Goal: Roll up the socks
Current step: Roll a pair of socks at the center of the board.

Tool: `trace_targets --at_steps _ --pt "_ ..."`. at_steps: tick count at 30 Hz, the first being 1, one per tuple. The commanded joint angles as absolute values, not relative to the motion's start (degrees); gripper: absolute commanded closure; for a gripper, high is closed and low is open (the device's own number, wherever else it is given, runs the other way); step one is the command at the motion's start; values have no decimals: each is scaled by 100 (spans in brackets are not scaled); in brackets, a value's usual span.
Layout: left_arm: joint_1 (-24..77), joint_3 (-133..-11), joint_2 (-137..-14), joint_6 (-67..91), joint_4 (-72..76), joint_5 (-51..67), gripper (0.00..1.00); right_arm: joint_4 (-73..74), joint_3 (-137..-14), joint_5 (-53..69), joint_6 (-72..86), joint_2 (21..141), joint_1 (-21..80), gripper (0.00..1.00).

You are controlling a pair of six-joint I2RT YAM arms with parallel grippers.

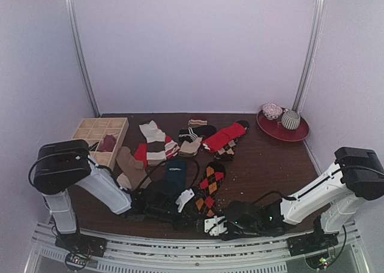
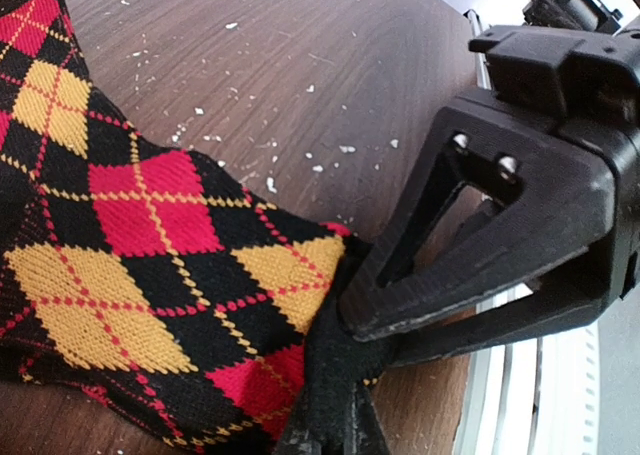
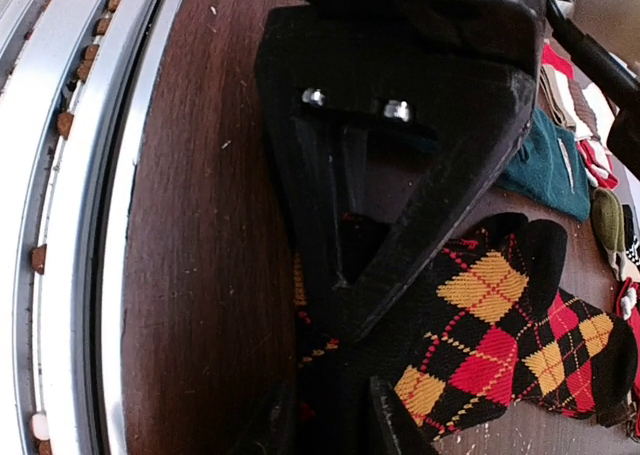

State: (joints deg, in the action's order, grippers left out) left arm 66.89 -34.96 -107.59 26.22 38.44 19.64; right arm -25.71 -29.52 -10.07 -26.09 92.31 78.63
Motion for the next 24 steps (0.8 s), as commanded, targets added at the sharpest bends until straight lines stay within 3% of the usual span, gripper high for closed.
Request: trace_targets --at_steps 1,5,6,8,11,19,24 --pt "6708 -3137 -10951 2463 2246 2109 100 -2211 -2953 -1096 -1998 9461 7769 78" --pt "6706 -3156 -10693 2240 2133 2016 100 -2019 -3001 -722 -1556 9467 7581 94" --pt "6713 -3155 -10566 2162 2064 1916 93 -1900 -3040 -437 -1399 9435 7483 95" --pt "6715 -3141 -10230 1965 1867 1641 71 -1634 -3131 29 -1058 9333 7233 96" --pt "6719 -3097 -9565 1687 1569 1183 62 -1287 -3288 1173 -563 9121 6796 96" --pt "6921 -2624 -8065 1028 2127 181 54 440 -4359 3254 381 9804 5921 96" --pt "7117 -2487 -8219 328 3220 183 53 737 -4833 4494 885 10451 5531 96"
